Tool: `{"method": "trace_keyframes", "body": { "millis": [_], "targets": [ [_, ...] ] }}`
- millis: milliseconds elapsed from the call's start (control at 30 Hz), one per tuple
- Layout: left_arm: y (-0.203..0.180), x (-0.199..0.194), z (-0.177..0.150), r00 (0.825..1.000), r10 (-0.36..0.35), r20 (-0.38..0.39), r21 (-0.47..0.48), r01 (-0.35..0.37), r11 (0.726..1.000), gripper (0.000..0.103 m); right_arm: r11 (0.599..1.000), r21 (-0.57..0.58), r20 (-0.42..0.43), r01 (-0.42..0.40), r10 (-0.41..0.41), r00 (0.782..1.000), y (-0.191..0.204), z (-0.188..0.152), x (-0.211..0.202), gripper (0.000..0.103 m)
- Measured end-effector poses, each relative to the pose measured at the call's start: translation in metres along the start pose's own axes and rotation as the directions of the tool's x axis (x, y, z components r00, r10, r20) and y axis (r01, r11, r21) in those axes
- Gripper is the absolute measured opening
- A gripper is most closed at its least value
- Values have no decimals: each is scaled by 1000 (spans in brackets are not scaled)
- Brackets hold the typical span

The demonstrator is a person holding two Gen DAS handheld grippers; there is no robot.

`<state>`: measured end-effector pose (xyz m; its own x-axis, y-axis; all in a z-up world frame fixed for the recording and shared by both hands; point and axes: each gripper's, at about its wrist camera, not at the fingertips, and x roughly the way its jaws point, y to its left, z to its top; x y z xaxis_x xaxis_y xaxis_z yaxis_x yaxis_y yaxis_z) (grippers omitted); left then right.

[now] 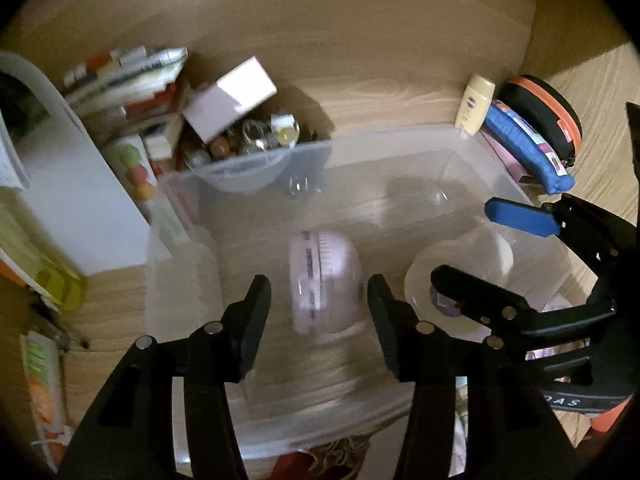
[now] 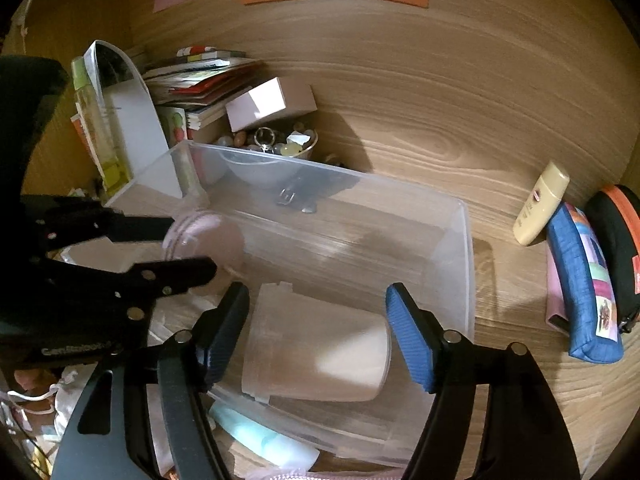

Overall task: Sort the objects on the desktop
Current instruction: 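Open the right gripper to drop the beige jar into the bin while left drops the pink fan, then withdraw both grippers from the bin toward the items on the desk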

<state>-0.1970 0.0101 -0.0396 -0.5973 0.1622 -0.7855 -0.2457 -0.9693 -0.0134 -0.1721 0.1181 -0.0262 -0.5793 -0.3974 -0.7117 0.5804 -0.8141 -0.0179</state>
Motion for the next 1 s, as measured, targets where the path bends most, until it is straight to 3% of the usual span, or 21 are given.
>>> {"method": "trace_keyframes", "body": {
  "millis": [100, 233, 533, 767, 1000],
  "targets": [
    [0, -10, 0, 1000, 11, 23, 7, -11, 1000, 57, 1000, 14, 6, -8, 8, 1000, -2, 1, -5, 70],
    [3, -25, -1, 998, 16, 54, -2, -16, 1000, 67, 999, 32, 41, 2, -3, 999, -4, 1, -19, 81],
    [5, -82, -9, 982, 50, 180, 1, -51, 999, 93, 999, 49, 110, 10, -15, 994, -5, -2, -67, 88],
    [15, -132, -26, 961, 80, 263, -30, -75, 997, 97, 995, 94, 174, 17, -33, 984, -16, -13, -106, 97],
    [21, -150, -59, 959, 122, 255, -62, -110, 992, 97, 992, 118, 175, 34, -54, 983, -24, -37, -129, 97]
  ]
}}
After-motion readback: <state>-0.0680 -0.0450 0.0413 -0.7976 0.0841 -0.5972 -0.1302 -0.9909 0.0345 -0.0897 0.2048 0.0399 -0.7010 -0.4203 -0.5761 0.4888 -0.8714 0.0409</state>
